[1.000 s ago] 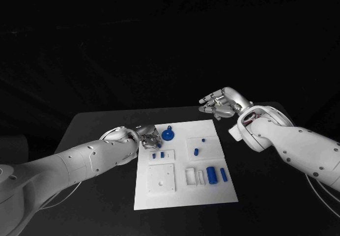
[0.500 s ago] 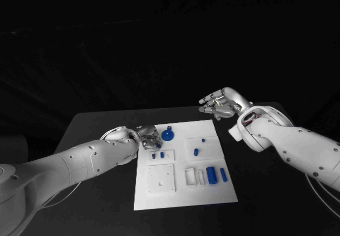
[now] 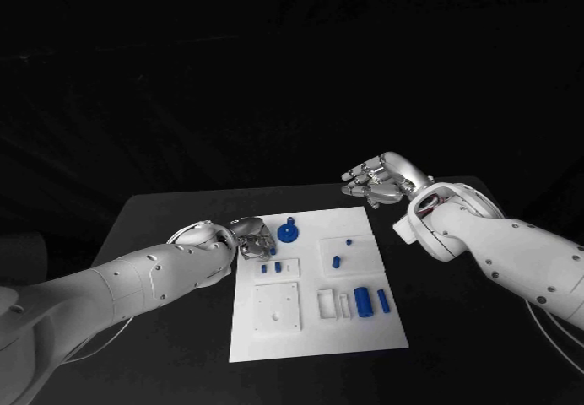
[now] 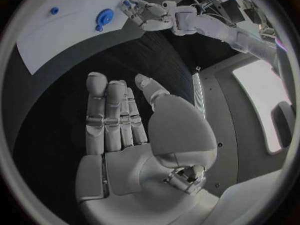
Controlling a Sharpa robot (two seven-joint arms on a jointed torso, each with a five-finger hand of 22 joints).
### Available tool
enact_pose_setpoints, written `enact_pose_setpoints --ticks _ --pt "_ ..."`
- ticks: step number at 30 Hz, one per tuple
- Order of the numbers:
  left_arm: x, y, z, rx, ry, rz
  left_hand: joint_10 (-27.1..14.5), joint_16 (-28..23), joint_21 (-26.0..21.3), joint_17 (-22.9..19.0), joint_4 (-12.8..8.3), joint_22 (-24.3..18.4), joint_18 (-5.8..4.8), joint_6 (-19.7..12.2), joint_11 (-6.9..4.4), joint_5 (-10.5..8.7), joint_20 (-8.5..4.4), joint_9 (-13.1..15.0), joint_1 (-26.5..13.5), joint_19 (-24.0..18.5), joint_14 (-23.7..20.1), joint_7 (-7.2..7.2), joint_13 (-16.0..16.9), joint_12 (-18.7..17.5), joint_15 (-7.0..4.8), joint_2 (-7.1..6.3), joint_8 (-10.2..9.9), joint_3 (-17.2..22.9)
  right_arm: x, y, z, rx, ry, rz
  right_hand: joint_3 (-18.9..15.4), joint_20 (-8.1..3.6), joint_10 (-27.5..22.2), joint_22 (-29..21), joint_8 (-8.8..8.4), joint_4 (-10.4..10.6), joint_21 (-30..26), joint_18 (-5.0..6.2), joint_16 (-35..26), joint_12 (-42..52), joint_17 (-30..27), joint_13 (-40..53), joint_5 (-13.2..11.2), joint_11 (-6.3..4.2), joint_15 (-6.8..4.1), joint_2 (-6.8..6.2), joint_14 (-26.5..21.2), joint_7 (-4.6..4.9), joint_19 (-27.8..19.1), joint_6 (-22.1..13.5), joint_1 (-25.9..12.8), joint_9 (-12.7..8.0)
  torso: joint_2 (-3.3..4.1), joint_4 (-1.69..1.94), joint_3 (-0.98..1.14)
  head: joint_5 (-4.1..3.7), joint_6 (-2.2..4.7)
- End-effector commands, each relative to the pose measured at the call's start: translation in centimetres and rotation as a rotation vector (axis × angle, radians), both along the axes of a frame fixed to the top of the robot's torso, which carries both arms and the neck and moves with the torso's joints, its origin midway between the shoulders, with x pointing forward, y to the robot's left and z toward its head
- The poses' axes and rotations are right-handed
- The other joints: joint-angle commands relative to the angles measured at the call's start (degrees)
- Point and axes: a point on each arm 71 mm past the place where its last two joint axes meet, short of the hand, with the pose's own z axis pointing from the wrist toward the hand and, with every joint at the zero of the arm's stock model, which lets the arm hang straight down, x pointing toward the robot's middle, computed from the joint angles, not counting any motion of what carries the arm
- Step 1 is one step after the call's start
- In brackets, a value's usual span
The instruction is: Assemble the parts on the task board
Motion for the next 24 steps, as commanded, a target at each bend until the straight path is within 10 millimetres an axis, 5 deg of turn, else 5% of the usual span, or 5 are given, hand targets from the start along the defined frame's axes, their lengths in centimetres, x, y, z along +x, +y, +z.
enact_pose_setpoints --ticks 1,10,13,19,24 --pt "0.1 0.1 0.3 -0.025 -0.033 0.007 -2.3 -0.1 -0.1 -0.1 0.0 1.1 1.25 -1.7 0.72 -0.14 0.58 -0.1 -0.1 -0.2 -0.4 0.14 0.0 -0.1 0.56 -0.88 -0.2 0.6 0.0 0.1 -0.5 -0.042 0.050 0.028 0.7 0.60 -0.7 2.3 -0.07 -0.2 0.4 1.15 0.2 -1.2 0.1 -0.2 -0.3 0.43 0.64 -0.20 0.1 0.52 0.6 -0.1 -0.4 0.0 0.01 -0.01 -0.04 -0.03 0.11" --pt "0.1 2.0 0.8 -0.059 -0.048 0.060 -6.6 0.3 -0.5 -0.4 0.4 1.1 2.59 -3.4 2.10 -0.03 1.89 -0.2 0.6 -0.5 -1.4 0.47 0.0 -0.2 1.62 -1.97 -0.3 0.7 0.4 -0.2 -1.7 -0.232 0.084 0.025 3.8 0.82 -1.5 3.0 -0.05 -2.0 4.8 1.63 0.8 -3.7 -0.5 -0.3 -2.9 0.93 0.70 -0.06 1.9 0.58 1.9 0.3 0.0 0.1 -0.02 -0.09 -0.01 -0.80 0.81" --pt "0.3 3.2 1.5 -0.147 -0.046 0.112 -5.1 -0.5 -0.4 -0.8 0.3 1.2 2.66 0.0 1.74 0.03 1.84 0.0 0.9 -1.0 -2.1 1.50 0.0 -0.2 1.40 -1.69 0.0 1.6 0.6 -0.3 -2.3 -0.326 0.077 0.008 6.6 0.77 -1.1 3.1 -0.06 -2.3 5.7 1.59 0.8 -3.8 -1.0 -0.4 -4.9 0.80 0.60 -0.55 2.3 0.38 2.1 0.8 -0.3 0.1 -0.03 0.02 0.06 -1.61 1.19" --pt "0.0 4.6 3.8 -0.398 -0.070 0.221 5.3 -4.3 -3.0 -2.6 2.7 -0.7 0.68 3.7 -1.82 -4.13 0.65 0.1 -1.3 -1.5 -1.7 1.30 0.1 1.8 -0.45 -1.03 1.2 -0.7 0.5 -0.4 -3.7 -0.495 0.061 -0.022 12.0 0.80 -1.1 3.1 -0.06 -1.8 6.5 1.39 1.0 -4.1 -2.0 -0.4 -8.1 0.77 0.63 -2.26 2.8 0.00 2.2 2.5 -1.1 0.0 -0.04 0.17 -0.01 -2.61 1.74" --pt "-0.7 5.1 5.6 -0.663 -0.010 0.311 0.1 -14.9 -9.4 -7.0 3.3 -5.3 -1.06 2.9 0.37 -3.59 1.29 0.0 -0.4 -5.1 -6.6 2.10 0.0 0.2 1.26 -0.38 0.7 -2.8 0.4 -0.3 -4.8 -0.592 0.048 -0.037 13.2 0.91 -1.9 3.0 -0.07 -1.2 6.2 1.37 1.1 -4.1 -2.5 -0.5 -9.2 0.99 0.78 -3.26 2.8 -0.09 2.2 2.4 -1.2 0.0 -0.03 0.25 -0.13 -3.03 2.05"
